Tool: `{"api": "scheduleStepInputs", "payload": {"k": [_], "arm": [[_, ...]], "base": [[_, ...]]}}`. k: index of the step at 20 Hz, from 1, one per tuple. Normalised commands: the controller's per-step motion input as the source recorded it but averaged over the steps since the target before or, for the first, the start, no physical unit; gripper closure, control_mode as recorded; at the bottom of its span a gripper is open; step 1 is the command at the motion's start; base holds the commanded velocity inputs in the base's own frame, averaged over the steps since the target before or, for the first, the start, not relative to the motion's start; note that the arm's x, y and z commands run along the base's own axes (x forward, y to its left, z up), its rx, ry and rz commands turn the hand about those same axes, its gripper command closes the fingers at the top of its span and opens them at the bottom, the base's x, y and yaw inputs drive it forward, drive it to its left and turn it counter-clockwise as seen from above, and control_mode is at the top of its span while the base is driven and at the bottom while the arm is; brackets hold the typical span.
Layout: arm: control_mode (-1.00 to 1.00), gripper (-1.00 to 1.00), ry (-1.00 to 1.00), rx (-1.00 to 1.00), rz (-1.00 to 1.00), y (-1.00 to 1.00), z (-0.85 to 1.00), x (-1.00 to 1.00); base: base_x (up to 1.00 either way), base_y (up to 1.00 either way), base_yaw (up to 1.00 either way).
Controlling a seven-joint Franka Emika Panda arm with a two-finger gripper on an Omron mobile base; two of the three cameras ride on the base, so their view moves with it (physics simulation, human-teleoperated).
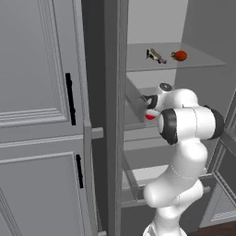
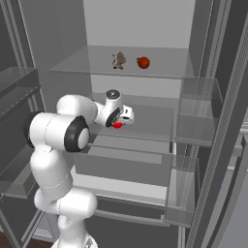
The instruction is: Place one tomato and one fish in each tupperware on the nearby counter, to pack two identical lunches.
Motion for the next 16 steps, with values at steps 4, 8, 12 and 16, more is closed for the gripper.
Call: {"api": "scheduleStepInputs", "payload": {"k": [4,8,12,16], "arm": [[-1.0,1.0,-0.21,0.0,-0.01,-0.03,0.13,-1.0],[-1.0,1.0,-0.07,0.0,0.0,-0.08,0.62,-1.0],[-1.0,1.0,0.01,0.0,0.0,0.0,0.99,-1.0],[-1.0,1.0,0.06,0.0,0.0,0.0,1.0,-1.0]], "base": [[0.0,0.0,0.0],[0.0,0.0,0.0],[0.0,0.0,0.0],[0.0,0.0,0.0]]}}
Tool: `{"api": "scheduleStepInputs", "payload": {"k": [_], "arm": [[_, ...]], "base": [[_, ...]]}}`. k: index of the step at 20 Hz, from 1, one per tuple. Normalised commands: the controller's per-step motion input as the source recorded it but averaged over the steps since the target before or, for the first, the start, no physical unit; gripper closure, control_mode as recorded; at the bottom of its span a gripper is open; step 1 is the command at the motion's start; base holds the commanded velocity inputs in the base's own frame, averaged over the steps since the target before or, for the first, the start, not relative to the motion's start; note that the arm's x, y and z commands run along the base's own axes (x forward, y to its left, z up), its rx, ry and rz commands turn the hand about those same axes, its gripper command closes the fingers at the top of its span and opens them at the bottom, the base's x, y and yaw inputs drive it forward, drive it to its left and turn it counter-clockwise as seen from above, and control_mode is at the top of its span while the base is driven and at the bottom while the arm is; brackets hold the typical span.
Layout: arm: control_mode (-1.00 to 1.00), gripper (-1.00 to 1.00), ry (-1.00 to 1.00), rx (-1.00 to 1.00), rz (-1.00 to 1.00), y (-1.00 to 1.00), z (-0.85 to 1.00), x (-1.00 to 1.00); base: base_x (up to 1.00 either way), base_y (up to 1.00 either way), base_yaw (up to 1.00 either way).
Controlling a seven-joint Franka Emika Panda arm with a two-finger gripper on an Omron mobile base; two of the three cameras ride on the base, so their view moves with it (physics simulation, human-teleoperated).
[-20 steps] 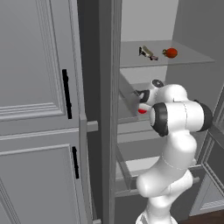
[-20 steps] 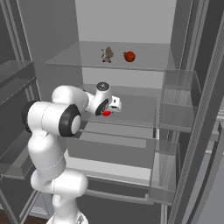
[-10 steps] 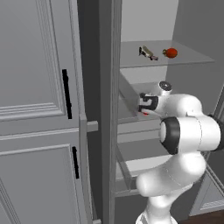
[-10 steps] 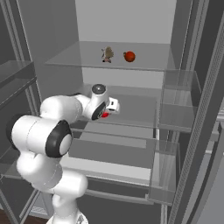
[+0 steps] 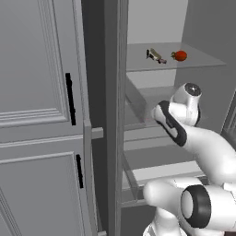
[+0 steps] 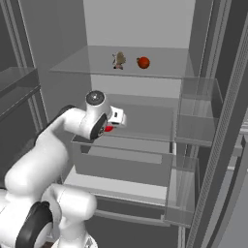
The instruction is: Place one tomato and one fish in each tupperware on the nearby counter, to pack two identical lunches.
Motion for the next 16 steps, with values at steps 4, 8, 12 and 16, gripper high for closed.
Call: {"api": "scheduleStepInputs", "payload": {"k": [4,8,12,16], "arm": [[-1.0,1.0,0.05,0.0,0.0,0.0,0.86,-1.0],[-1.0,1.0,-0.01,0.0,0.0,-0.01,0.29,-1.0],[-1.0,1.0,-0.08,0.0,0.0,-0.05,0.0,-1.0],[1.0,1.0,0.0,0.0,0.0,0.0,0.0,0.0]], "base": [[0.0,0.0,0.0],[0.0,0.0,0.0],[0.0,0.0,0.0],[-1.0,0.0,0.0]]}}
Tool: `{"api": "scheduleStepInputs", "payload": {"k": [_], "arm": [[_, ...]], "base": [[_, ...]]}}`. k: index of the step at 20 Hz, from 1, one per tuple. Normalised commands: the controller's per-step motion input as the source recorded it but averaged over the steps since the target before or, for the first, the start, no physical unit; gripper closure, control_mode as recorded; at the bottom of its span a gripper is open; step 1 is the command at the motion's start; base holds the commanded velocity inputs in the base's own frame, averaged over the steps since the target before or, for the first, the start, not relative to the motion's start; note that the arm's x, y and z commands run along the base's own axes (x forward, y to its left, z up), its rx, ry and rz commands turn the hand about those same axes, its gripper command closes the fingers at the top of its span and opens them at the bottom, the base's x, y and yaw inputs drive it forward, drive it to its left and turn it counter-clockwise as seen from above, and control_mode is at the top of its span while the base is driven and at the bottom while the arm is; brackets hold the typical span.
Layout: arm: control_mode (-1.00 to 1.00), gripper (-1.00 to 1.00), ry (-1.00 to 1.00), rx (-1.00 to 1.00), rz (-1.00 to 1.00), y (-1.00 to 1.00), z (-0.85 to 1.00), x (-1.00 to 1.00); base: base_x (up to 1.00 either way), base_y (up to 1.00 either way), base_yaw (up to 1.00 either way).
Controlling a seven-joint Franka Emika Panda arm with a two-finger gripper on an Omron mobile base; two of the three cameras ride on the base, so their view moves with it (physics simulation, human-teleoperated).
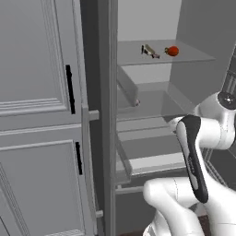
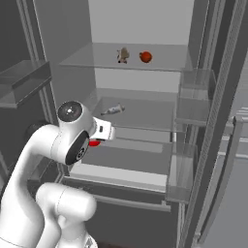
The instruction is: Place one tomato and one fish in each tupperware on the nearby counter, to pack two identical lunches.
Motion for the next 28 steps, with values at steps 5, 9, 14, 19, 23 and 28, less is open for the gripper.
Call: {"api": "scheduleStepInputs", "payload": {"k": [5,9,14,19,23,28], "arm": [[1.0,1.0,0.0,0.0,0.0,0.0,0.0,0.0],[1.0,1.0,0.0,0.0,0.0,0.0,0.0,0.0],[1.0,1.0,0.0,0.0,0.0,0.0,0.0,0.0],[1.0,1.0,0.0,0.0,0.0,0.0,0.0,0.0],[1.0,1.0,0.0,0.0,0.0,0.0,0.0,0.0],[1.0,1.0,0.0,0.0,0.0,0.0,0.0,0.0]], "base": [[-1.0,0.06,0.05],[-1.0,0.38,0.32],[-0.71,0.86,0.46],[0.28,1.0,0.42],[1.0,0.93,0.31],[1.0,0.49,0.3]]}}
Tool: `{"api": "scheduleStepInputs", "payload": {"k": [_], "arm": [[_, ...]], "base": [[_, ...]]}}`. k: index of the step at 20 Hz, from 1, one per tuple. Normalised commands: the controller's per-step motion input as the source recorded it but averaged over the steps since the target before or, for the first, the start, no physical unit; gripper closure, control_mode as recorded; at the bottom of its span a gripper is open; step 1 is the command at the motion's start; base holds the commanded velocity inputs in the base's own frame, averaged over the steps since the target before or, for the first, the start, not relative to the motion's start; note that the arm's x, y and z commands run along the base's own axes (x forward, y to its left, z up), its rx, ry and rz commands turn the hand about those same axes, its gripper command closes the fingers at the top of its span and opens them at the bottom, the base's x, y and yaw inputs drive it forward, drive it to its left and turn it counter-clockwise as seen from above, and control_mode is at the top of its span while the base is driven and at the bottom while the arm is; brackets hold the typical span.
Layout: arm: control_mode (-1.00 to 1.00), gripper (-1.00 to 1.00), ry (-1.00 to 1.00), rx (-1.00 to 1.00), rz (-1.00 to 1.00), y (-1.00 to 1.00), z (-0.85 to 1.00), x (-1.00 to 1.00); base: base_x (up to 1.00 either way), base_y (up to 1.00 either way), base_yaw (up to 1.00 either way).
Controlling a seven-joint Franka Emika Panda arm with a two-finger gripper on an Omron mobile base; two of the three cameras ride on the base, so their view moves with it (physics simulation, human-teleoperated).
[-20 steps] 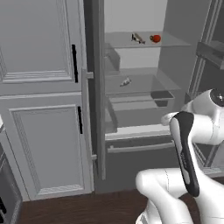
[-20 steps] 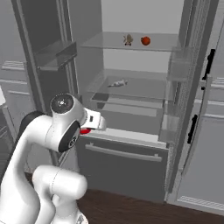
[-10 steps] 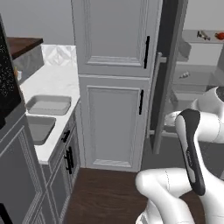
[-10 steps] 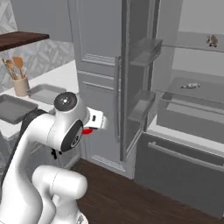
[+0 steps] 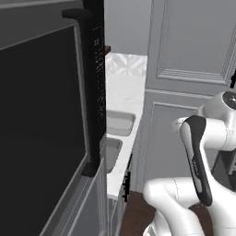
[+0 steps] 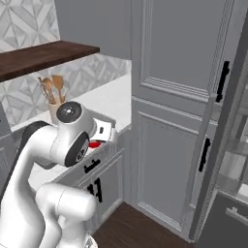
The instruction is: Place one tomato and one fish in each tupperware on the nearby counter, to pack two identical lunches.
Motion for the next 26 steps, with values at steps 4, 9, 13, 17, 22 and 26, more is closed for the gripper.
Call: {"api": "scheduleStepInputs", "payload": {"k": [4,9,13,17,22,26], "arm": [[1.0,1.0,0.0,0.0,0.0,0.0,0.0,0.0],[1.0,1.0,0.0,0.0,0.0,0.0,0.0,0.0],[1.0,1.0,0.0,0.0,0.0,0.0,0.0,0.0],[1.0,1.0,0.0,0.0,0.0,0.0,0.0,0.0],[-1.0,1.0,0.0,0.0,0.14,0.11,-0.16,0.4],[-1.0,1.0,0.06,0.0,0.19,0.02,-0.43,1.0]], "base": [[1.0,0.0,0.42],[1.0,0.05,0.5],[1.0,0.0,0.56],[1.0,0.01,0.58],[0.6,0.16,0.31],[0.0,0.0,0.0]]}}
